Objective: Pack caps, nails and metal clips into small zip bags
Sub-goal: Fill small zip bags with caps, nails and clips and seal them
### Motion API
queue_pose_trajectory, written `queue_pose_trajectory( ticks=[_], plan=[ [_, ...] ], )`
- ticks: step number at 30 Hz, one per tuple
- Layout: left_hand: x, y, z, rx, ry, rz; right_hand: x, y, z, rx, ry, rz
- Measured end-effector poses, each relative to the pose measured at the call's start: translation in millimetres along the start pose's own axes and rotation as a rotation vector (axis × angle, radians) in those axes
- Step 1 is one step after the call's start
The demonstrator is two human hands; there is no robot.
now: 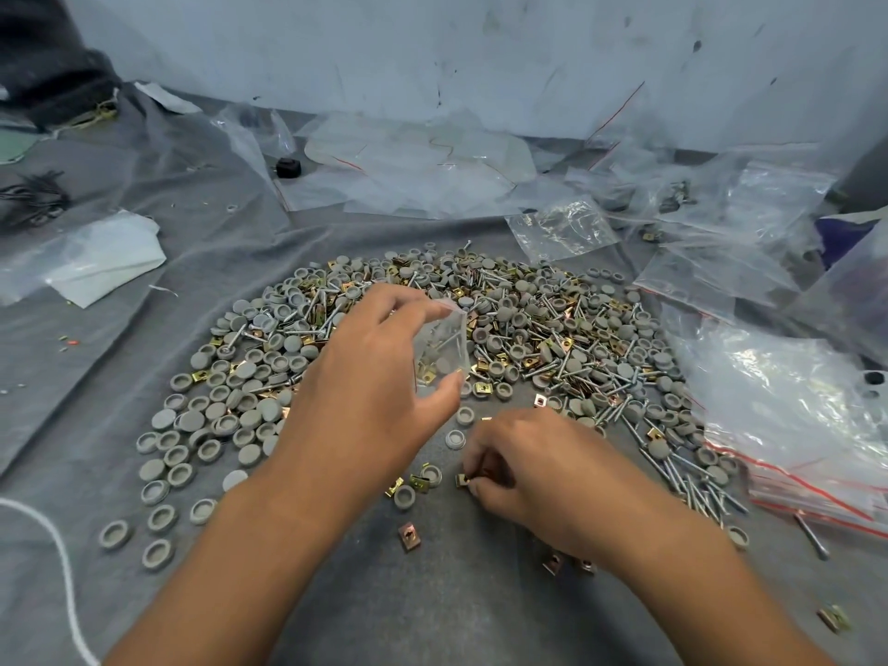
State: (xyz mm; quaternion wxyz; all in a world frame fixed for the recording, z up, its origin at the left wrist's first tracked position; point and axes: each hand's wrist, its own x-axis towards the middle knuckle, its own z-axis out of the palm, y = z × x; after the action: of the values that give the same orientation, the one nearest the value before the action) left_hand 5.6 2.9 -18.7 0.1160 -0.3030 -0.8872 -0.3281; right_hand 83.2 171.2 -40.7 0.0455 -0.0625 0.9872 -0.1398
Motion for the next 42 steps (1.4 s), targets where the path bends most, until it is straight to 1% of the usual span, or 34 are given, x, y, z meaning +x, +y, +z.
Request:
queue_pose_trajectory(
  ticks=[2, 4, 5, 7, 8, 9, 11, 14, 16, 18, 19, 21, 23, 26, 29, 31, 34, 36, 38, 40, 42],
  plan=[
    [0, 0, 0, -0.002, 0.001, 0.001, 1, 2, -4, 0.044, 0.030, -0.019],
    [0, 1, 0, 0.002, -0.005, 0.005, 1, 5, -14, 0.164, 0.128, -0.004],
    [-1, 1, 0, 0.011, -0.010, 0.006, 1, 4, -18, 0.234, 0.239, 0.001],
    [-2, 2, 0, 0.024, -0.013, 0.010, -1, 0, -24, 0.349, 0.542, -0.041],
    [-2, 2, 1, 0.023, -0.013, 0.012, 0, -4, -25, 0.376, 0.660, -0.069],
    [-2, 2, 1, 0.022, -0.014, 0.014, 1, -8, -25, 0.378, 0.737, -0.090],
    [-1, 3, 1, 0.019, -0.017, 0.015, 6, -14, -23, 0.323, 0.796, -0.127],
    [-2, 4, 3, 0.017, -0.015, 0.018, 9, -15, -18, 0.266, 0.773, -0.108],
    [-2, 3, 3, 0.021, -0.015, 0.021, 9, -15, -19, 0.303, 0.872, -0.092],
    [-2, 2, 2, 0.016, -0.021, 0.022, 10, -17, -21, 0.288, 0.961, -0.134],
    [-2, 2, 2, 0.012, -0.026, 0.021, 11, -17, -20, 0.266, 0.970, -0.168],
    [-2, 2, 2, -0.001, -0.030, 0.023, 16, -18, -17, 0.238, 0.898, -0.193],
    [-2, 3, 1, -0.010, -0.019, 0.024, 18, -15, -16, 0.265, 0.827, -0.154],
    [-4, 5, -3, -0.035, 0.009, 0.051, 17, -4, -23, 0.301, 0.805, -0.105],
    [-5, 9, -11, -0.060, 0.010, 0.123, 17, 4, -30, 0.314, 0.771, -0.145],
    [-5, 11, -14, -0.043, 0.013, 0.191, 17, 5, -34, 0.341, 0.795, -0.172],
    [-4, 9, -13, -0.062, 0.101, 0.237, 13, 6, -39, 0.360, 0.801, -0.213],
    [-3, 7, -13, -0.115, 0.169, 0.264, 10, 6, -41, 0.386, 0.787, -0.234],
    [-3, 8, -13, -0.171, 0.205, 0.294, 9, 3, -42, 0.433, 0.806, -0.253],
    [-3, 10, -14, -0.206, 0.223, 0.272, 8, -1, -42, 0.490, 0.822, -0.260],
    [-3, 13, -14, -0.274, 0.225, 0.184, 7, -5, -41, 0.590, 0.791, -0.226]
  ],
)
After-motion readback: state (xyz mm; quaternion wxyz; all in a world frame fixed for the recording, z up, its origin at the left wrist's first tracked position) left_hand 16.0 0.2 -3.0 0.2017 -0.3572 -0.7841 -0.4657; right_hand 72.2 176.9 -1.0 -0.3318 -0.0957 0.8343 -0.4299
